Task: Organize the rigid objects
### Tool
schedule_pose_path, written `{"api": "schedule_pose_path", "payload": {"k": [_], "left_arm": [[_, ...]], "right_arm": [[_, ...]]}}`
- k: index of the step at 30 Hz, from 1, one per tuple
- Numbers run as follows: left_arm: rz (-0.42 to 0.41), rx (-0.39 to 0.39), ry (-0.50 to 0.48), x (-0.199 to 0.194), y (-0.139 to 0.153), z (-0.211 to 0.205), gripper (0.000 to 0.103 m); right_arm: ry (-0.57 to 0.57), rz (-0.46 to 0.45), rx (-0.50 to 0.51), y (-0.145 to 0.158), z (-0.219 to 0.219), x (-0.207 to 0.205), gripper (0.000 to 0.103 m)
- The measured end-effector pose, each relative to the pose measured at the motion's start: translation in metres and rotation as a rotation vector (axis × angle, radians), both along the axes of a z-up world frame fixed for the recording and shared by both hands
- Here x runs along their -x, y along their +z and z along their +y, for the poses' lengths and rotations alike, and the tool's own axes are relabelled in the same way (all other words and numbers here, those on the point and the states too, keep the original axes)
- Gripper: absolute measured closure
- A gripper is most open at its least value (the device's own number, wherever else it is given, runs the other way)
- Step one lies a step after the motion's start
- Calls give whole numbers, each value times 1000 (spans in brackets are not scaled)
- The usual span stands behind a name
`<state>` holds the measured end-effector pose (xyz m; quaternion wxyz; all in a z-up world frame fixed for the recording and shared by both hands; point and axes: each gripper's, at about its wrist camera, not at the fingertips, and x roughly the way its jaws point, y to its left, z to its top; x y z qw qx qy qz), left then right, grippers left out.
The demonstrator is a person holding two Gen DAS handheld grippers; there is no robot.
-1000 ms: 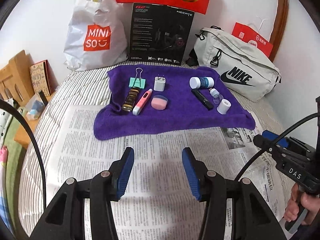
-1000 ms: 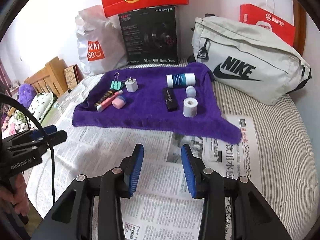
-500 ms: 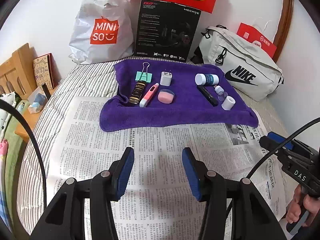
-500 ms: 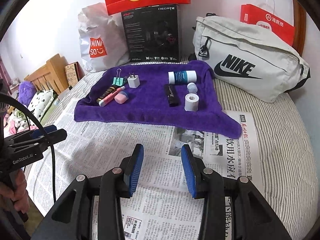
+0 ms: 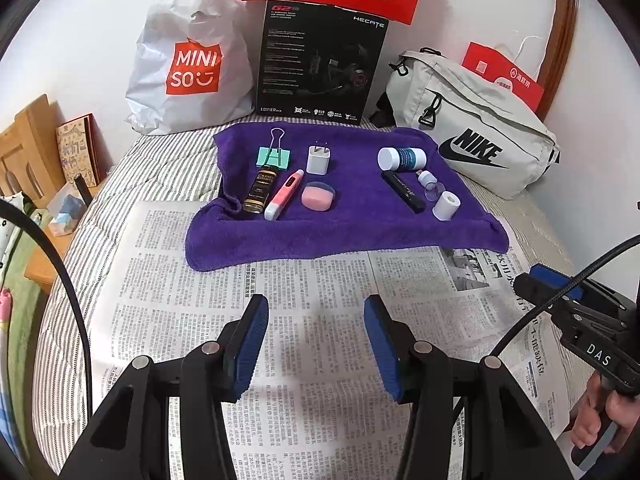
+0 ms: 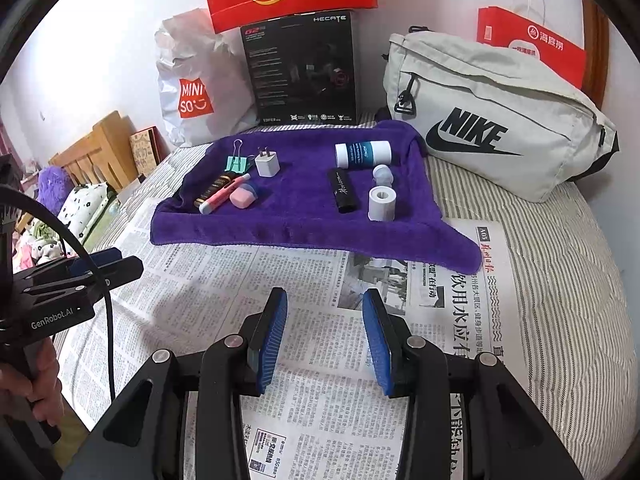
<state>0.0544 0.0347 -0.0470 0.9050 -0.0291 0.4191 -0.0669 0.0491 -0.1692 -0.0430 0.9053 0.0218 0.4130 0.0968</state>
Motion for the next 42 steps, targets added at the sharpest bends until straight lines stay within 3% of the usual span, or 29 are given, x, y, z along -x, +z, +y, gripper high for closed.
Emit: {"api": "schedule_pose_path", "payload": {"k": [42], "left_arm": [[-18, -3, -35, 6, 10, -8, 55]], "right_arm": [[-12, -18, 8, 10, -8, 7, 63]]}}
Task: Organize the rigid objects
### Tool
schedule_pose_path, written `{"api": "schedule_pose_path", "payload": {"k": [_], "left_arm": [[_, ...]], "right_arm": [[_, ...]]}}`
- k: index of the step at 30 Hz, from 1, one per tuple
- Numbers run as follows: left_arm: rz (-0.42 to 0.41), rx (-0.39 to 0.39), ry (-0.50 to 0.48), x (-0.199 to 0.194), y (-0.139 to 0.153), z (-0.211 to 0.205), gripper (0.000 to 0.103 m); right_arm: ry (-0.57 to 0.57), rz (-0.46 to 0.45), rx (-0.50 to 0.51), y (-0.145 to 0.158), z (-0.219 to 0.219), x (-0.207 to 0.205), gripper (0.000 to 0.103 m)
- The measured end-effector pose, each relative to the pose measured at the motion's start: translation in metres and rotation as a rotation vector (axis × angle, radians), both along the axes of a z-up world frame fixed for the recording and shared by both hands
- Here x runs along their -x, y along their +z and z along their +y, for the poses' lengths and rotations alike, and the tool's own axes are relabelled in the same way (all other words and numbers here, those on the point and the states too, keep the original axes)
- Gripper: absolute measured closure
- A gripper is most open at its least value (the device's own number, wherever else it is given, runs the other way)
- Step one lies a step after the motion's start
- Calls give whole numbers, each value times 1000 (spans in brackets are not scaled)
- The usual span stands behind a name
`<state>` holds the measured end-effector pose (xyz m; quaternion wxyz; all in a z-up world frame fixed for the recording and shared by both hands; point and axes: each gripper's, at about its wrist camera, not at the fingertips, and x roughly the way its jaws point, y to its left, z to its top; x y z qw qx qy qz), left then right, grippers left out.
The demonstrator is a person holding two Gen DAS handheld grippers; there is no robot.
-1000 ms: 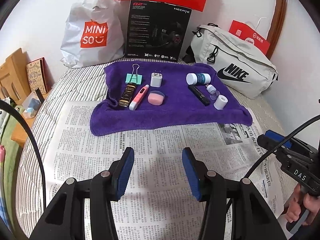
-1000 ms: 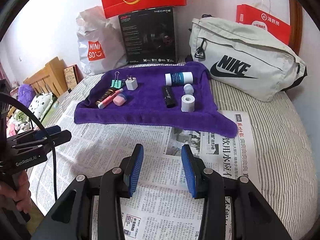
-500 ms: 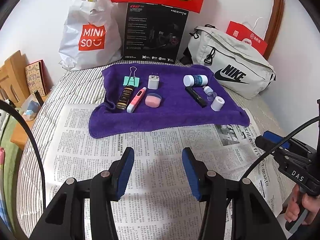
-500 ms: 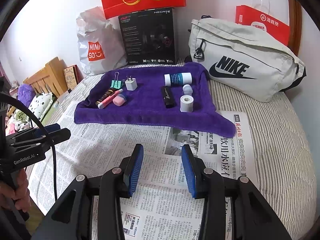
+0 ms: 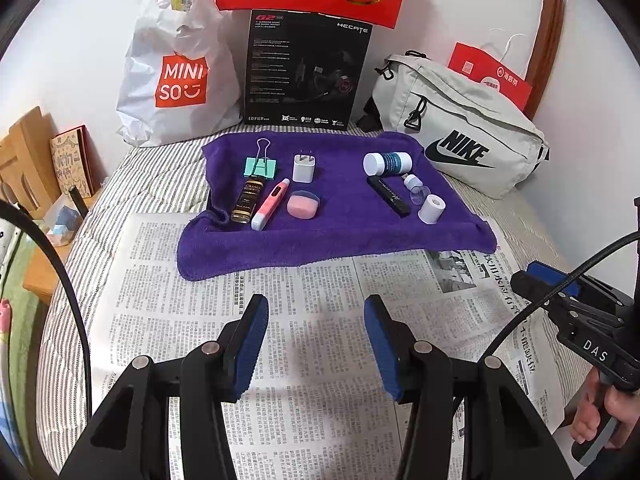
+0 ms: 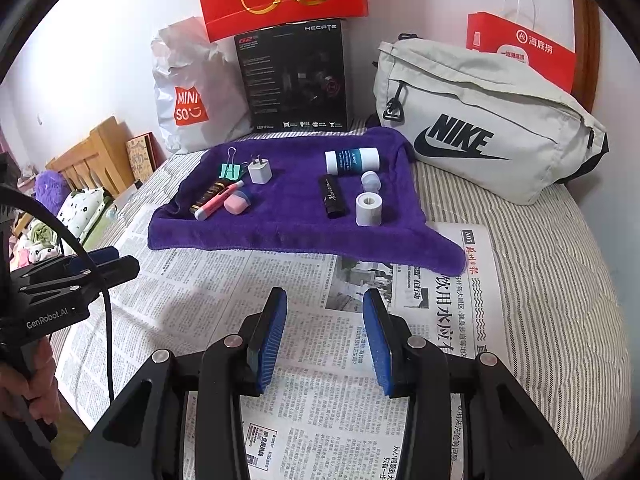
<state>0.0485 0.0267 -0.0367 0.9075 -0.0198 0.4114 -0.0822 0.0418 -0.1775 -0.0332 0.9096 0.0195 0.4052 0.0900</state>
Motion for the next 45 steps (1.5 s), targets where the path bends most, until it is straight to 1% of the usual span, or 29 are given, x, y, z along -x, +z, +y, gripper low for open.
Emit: {"api": "schedule_pose_path", "payload": {"k": [17, 43, 45], "left_arm": [[-7, -13, -13, 3, 6, -2, 55], [-11, -9, -26, 5, 11, -2, 55], [-11, -11, -25, 6, 12, -2, 55]], "right_arm": [[1, -8, 4, 4, 0, 3, 63], [7, -9, 11, 6, 0, 6, 63], [6, -6, 14, 5, 1, 6, 62]]}}
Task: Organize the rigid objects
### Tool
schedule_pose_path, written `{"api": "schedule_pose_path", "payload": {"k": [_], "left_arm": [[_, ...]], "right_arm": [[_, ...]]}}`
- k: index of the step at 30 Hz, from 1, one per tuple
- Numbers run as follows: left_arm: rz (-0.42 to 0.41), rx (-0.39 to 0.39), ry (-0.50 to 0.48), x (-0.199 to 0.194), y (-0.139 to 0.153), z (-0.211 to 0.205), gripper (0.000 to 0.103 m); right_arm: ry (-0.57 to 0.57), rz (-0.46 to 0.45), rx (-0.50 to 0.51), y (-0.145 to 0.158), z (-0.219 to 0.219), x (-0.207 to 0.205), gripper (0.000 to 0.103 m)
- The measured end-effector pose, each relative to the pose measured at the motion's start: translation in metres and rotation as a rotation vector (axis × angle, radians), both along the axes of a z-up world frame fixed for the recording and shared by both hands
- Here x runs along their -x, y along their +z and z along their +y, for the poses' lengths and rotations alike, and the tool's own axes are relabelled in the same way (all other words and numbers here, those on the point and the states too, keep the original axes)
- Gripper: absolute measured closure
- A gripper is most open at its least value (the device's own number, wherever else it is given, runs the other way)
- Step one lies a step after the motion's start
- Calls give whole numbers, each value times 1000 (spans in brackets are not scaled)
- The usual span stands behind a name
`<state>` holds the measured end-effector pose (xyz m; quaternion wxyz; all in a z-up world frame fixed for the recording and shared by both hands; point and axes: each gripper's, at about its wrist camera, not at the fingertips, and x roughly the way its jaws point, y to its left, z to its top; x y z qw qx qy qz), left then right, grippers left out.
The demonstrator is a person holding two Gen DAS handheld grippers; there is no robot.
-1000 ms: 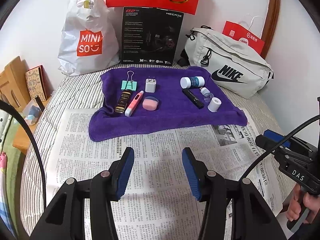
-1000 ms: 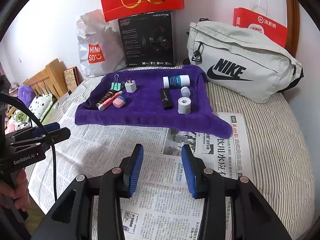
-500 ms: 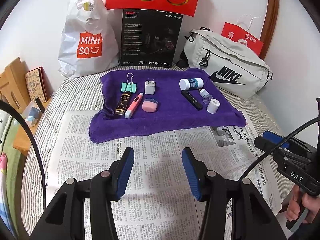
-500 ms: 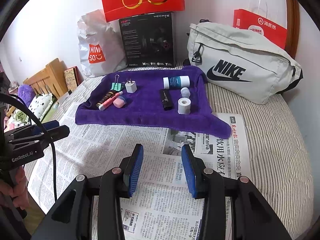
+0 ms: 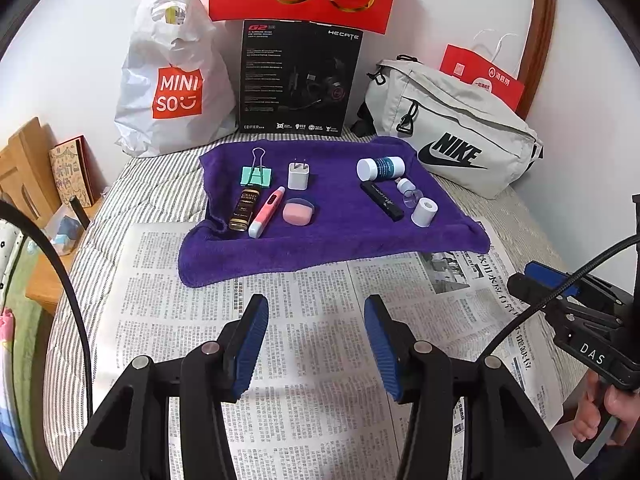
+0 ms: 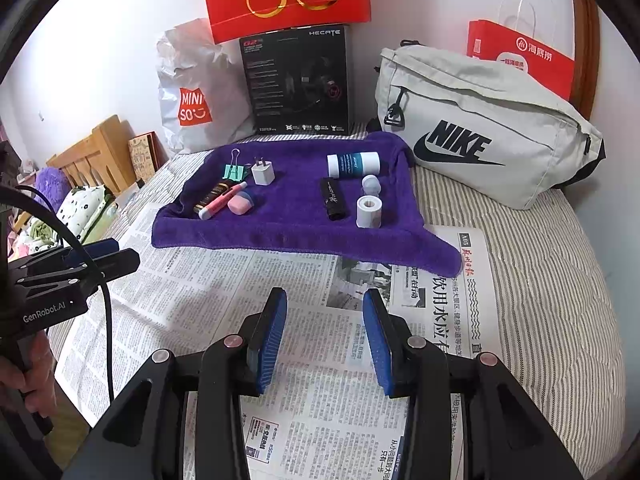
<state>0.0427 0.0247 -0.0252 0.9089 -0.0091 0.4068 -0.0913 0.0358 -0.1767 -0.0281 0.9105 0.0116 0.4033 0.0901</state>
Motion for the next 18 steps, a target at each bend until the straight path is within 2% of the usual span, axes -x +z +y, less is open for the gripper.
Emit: {"api": "schedule_pose_path", "payload": {"k": [2, 3, 4, 5, 6, 10, 18], "left_arm": [[-3, -7, -9, 0, -1, -1, 51], [-8, -12, -11, -1, -2, -1, 42], [-16, -15, -5, -1, -3, -1, 30], [-22, -15, -2, -1, -4, -1, 25], [-33, -6, 3, -1, -8, 0, 19], [-31, 36, 8, -5, -23, 6, 15], [64, -17, 65, -24, -72, 24, 15]], "right_arm": [[-1, 0, -2, -2, 0, -1, 49], [0, -3, -7, -4, -1, -1, 44], [-1, -5, -11, -7, -2, -2, 28], [-6, -3, -13, -10, -2, -3, 7], [-7, -4, -16, -14, -3, -4, 0], [-20, 56, -36, -40, -10, -15, 0], [-66, 127, 7, -92, -23, -29, 0]]}}
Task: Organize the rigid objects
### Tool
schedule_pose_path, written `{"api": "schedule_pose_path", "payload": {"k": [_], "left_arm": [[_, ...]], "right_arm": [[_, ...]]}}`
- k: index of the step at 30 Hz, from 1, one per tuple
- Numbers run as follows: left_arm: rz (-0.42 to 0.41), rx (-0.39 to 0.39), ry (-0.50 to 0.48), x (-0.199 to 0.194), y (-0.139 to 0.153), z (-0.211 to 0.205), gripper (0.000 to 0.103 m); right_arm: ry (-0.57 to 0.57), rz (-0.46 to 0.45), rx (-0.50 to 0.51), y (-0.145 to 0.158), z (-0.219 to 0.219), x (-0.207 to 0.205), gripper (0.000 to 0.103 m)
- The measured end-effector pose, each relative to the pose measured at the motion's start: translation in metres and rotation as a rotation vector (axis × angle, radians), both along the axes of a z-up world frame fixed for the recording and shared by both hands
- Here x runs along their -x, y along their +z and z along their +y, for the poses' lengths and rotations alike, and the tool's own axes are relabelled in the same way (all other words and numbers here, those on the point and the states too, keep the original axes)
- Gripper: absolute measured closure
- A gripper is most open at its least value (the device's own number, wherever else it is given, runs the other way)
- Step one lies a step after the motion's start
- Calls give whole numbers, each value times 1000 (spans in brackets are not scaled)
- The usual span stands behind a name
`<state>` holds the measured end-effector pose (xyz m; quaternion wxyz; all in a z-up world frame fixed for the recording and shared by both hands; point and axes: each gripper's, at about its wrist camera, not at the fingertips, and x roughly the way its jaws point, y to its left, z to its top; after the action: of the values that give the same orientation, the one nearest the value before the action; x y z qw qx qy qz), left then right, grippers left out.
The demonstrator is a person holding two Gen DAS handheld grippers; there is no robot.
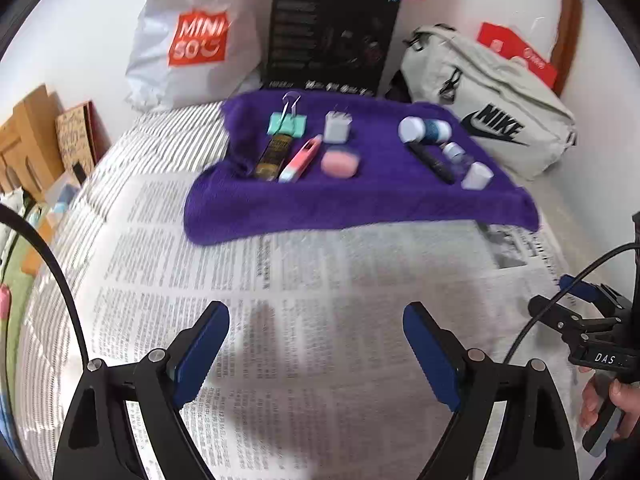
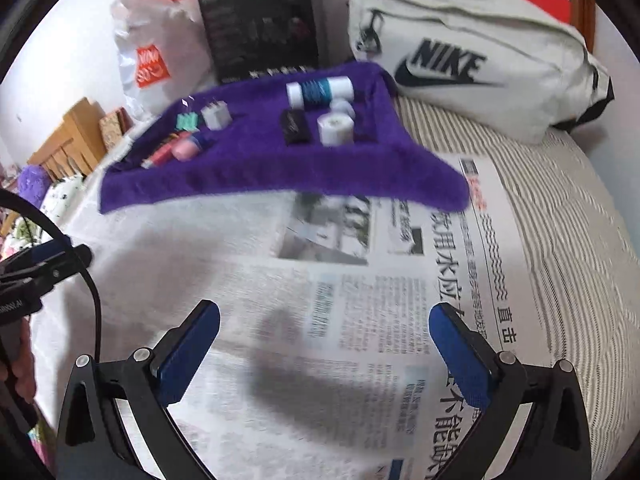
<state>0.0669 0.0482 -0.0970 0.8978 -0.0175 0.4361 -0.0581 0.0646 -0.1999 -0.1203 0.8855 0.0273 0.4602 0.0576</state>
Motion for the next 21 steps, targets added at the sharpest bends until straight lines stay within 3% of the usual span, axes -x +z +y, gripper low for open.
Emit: {"api": "schedule_pose_path", "payload": {"k": [6, 11, 21], "left_arm": [[26, -28, 28, -5, -12, 6, 15], [43, -5, 13, -4, -11, 5, 15], [3, -13, 12, 2, 7, 0, 15]], "right_arm": [[-5, -37, 18, -3, -1, 2, 0], [-3, -32, 22, -3, 0, 1, 0], [8, -27, -16, 3, 3, 3, 0]]}}
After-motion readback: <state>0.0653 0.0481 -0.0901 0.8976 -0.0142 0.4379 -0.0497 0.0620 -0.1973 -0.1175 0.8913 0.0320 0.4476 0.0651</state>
